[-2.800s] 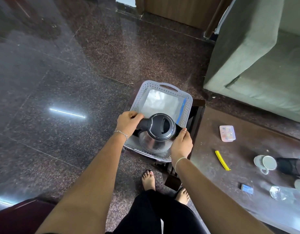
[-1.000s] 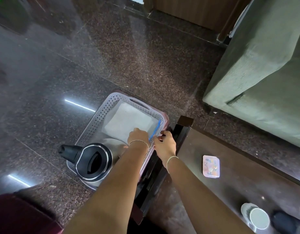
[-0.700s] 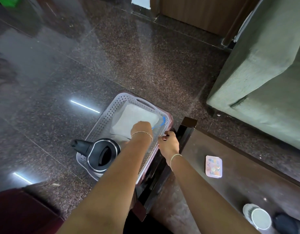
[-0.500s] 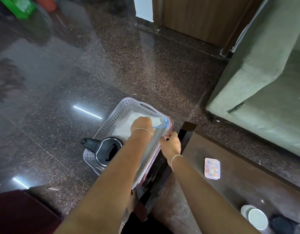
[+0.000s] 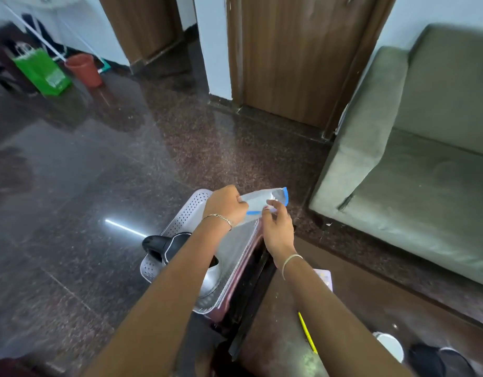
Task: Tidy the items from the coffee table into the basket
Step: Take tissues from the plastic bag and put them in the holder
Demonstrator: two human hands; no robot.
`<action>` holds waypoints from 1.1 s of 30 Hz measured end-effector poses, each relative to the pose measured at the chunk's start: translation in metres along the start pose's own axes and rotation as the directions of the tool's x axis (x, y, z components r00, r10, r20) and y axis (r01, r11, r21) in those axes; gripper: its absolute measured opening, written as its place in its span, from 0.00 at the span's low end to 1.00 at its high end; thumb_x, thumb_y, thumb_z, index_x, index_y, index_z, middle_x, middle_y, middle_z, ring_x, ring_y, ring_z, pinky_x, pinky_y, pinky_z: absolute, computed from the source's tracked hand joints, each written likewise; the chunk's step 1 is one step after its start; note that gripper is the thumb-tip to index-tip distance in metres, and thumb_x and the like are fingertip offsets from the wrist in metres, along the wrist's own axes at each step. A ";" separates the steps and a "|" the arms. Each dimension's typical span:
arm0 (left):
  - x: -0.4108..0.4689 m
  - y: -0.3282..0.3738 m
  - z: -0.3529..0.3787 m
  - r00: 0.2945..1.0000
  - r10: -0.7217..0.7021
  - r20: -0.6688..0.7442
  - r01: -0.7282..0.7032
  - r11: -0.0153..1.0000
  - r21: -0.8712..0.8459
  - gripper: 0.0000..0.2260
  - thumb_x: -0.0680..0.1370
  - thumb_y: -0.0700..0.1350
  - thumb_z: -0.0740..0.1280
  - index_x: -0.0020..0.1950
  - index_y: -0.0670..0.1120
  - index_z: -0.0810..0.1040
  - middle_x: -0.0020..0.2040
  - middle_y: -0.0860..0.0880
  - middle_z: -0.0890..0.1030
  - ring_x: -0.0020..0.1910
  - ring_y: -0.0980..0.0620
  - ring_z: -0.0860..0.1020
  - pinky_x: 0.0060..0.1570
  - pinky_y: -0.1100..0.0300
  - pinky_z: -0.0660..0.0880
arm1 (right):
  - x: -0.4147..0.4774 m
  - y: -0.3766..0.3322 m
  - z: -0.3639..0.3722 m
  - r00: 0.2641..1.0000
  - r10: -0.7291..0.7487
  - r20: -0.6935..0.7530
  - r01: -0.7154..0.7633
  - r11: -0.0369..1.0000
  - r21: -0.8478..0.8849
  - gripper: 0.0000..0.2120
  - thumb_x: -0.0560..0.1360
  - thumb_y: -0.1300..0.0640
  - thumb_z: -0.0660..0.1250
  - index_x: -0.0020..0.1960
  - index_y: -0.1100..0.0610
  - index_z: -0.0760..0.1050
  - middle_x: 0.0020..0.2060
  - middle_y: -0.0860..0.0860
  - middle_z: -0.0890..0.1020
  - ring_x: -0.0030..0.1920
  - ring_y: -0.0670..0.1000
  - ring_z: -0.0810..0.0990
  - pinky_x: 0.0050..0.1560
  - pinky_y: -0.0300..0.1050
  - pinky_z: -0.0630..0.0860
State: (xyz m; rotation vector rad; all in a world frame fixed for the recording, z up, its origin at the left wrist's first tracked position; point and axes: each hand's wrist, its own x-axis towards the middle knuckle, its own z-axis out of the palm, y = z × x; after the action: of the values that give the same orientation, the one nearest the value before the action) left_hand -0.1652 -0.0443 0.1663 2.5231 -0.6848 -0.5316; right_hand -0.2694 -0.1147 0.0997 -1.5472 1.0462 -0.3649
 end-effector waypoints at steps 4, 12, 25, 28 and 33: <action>-0.033 0.004 -0.008 0.998 0.025 -0.060 -0.038 0.970 -0.242 0.05 0.73 0.44 0.62 0.45 0.44 0.74 0.38 0.45 0.80 0.41 0.41 0.80 0.45 0.44 0.79 | -0.024 -0.017 -0.015 0.997 0.025 -0.075 -0.021 0.998 0.054 0.16 0.80 0.45 0.56 0.60 0.53 0.74 0.56 0.51 0.78 0.54 0.51 0.77 0.55 0.45 0.70; -0.100 0.002 -0.011 0.969 0.174 -0.178 -0.246 0.763 -0.598 0.04 0.76 0.44 0.66 0.45 0.46 0.73 0.43 0.49 0.78 0.44 0.46 0.79 0.47 0.42 0.79 | -0.071 -0.039 -0.027 0.985 0.095 -0.142 -0.065 0.976 0.206 0.27 0.73 0.60 0.64 0.71 0.48 0.65 0.60 0.53 0.76 0.56 0.56 0.79 0.55 0.57 0.79; -0.142 -0.043 -0.029 0.937 0.349 -0.011 -0.245 0.634 -0.734 0.23 0.67 0.54 0.77 0.56 0.52 0.72 0.51 0.54 0.78 0.47 0.57 0.76 0.46 0.69 0.71 | -0.140 -0.056 -0.036 0.963 -0.146 -0.228 0.144 0.989 -0.024 0.29 0.70 0.66 0.65 0.67 0.46 0.68 0.45 0.46 0.80 0.47 0.49 0.81 0.48 0.48 0.80; -0.130 -0.052 -0.034 0.976 0.220 -0.003 -0.130 0.567 -0.814 0.29 0.65 0.61 0.73 0.61 0.52 0.70 0.57 0.52 0.75 0.58 0.52 0.74 0.56 0.62 0.71 | -0.147 -0.061 -0.038 0.964 -0.174 -0.202 0.171 0.985 -0.030 0.26 0.70 0.67 0.65 0.65 0.49 0.73 0.46 0.47 0.82 0.48 0.50 0.81 0.52 0.48 0.78; -0.097 -0.074 -0.031 0.986 0.011 0.166 0.136 0.516 -0.846 0.27 0.76 0.57 0.67 0.69 0.44 0.67 0.65 0.49 0.70 0.66 0.46 0.72 0.65 0.53 0.69 | -0.156 -0.069 -0.043 0.970 -0.192 -0.150 0.212 0.968 0.135 0.18 0.71 0.71 0.64 0.55 0.54 0.80 0.48 0.51 0.86 0.49 0.51 0.84 0.53 0.51 0.81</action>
State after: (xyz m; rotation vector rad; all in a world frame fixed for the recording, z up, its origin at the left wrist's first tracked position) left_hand -0.2014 0.0760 0.1756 1.5503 -0.2425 -0.8434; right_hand -0.3578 -0.0258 0.2236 -1.5130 0.9431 -0.6838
